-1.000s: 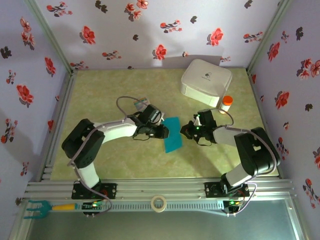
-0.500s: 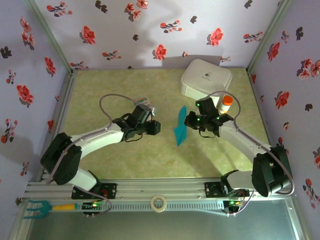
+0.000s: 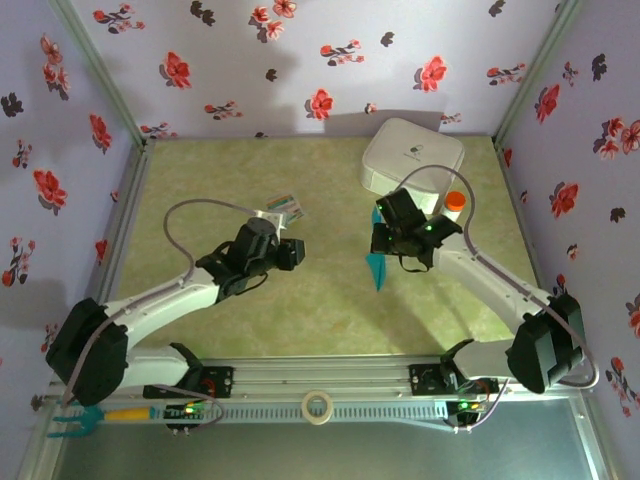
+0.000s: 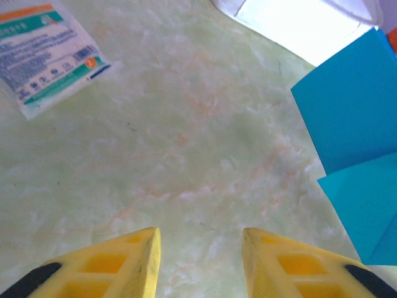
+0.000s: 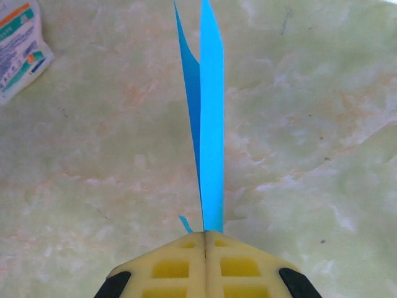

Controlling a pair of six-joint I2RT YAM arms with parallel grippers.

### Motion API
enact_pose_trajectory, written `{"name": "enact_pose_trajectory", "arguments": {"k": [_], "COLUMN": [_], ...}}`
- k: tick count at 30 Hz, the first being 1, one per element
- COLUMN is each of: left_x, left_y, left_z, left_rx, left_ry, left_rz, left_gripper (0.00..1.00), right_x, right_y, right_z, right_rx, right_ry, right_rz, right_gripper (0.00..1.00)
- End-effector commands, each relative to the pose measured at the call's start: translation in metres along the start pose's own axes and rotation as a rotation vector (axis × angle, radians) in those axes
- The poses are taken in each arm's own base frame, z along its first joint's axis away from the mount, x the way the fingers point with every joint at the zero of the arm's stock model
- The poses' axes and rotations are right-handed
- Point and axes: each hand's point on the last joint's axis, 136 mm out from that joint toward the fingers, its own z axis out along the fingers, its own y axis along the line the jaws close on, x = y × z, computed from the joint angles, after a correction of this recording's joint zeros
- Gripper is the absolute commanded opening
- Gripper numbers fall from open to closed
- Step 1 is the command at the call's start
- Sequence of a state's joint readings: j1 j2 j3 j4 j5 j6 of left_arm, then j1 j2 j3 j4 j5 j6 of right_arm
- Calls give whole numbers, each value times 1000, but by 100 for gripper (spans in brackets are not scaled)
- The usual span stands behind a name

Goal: Fold a paper plane with a square sheet of paper (pick it up from the middle)
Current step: Turn over the paper at the center of the table.

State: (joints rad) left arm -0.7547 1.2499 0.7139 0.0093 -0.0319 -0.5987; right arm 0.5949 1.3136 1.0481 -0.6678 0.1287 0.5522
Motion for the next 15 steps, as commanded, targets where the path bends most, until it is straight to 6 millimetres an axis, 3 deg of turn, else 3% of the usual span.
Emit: {"name": "enact_pose_trajectory", "arguments": {"k": [1,15], "left_x": [-11,-14], "left_y": [9,28], "left_z": [-7,-23], "left_rx": [-22,-61], "left_ry": [-69,-108], "left_rz": [-4,-25], "left_gripper": [41,47], "right_x": [-5,-20], "right_y": [-10,-9], "right_z": [-8,-16], "right_rx": [112,360], "right_ry": [-20,-78], "right_rz": [-85,-271], "right_gripper": [3,2]}}
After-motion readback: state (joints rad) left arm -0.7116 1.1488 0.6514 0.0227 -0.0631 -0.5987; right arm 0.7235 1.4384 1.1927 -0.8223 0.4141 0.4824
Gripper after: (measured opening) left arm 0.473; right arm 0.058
